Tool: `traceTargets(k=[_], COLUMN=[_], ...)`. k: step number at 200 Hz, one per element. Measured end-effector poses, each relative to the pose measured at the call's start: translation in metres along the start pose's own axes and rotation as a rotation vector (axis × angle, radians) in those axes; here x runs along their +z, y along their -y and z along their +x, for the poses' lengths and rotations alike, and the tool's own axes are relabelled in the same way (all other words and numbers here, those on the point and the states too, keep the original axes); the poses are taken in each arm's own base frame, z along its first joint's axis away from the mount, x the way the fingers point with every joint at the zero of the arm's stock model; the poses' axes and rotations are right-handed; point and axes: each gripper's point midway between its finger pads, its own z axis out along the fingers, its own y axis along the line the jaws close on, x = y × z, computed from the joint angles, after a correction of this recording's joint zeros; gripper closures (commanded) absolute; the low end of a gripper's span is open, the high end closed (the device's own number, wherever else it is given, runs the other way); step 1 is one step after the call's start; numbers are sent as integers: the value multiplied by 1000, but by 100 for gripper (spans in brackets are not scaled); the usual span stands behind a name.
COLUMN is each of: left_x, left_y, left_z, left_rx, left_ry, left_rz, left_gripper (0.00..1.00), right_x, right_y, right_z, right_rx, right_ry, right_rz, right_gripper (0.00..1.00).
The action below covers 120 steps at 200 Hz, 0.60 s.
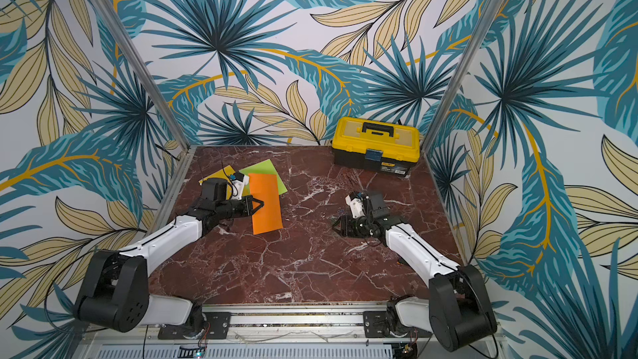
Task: Unclip the paperclips from the documents
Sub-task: Place the document at the center of the board.
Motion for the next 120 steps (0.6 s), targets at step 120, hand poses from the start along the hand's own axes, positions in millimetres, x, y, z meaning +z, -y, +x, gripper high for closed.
traceTargets(k=[120], left_x=[11], left_y=[-94], left_z=[41], left_rx=[-189], left_ry=[-44], left_rz=[-295], left_gripper=[92], right_x=[0], right_y=[-3], right_z=[0], right_rx=[-4], right_ry=[-4], right_rz=[-14], right_gripper=[45])
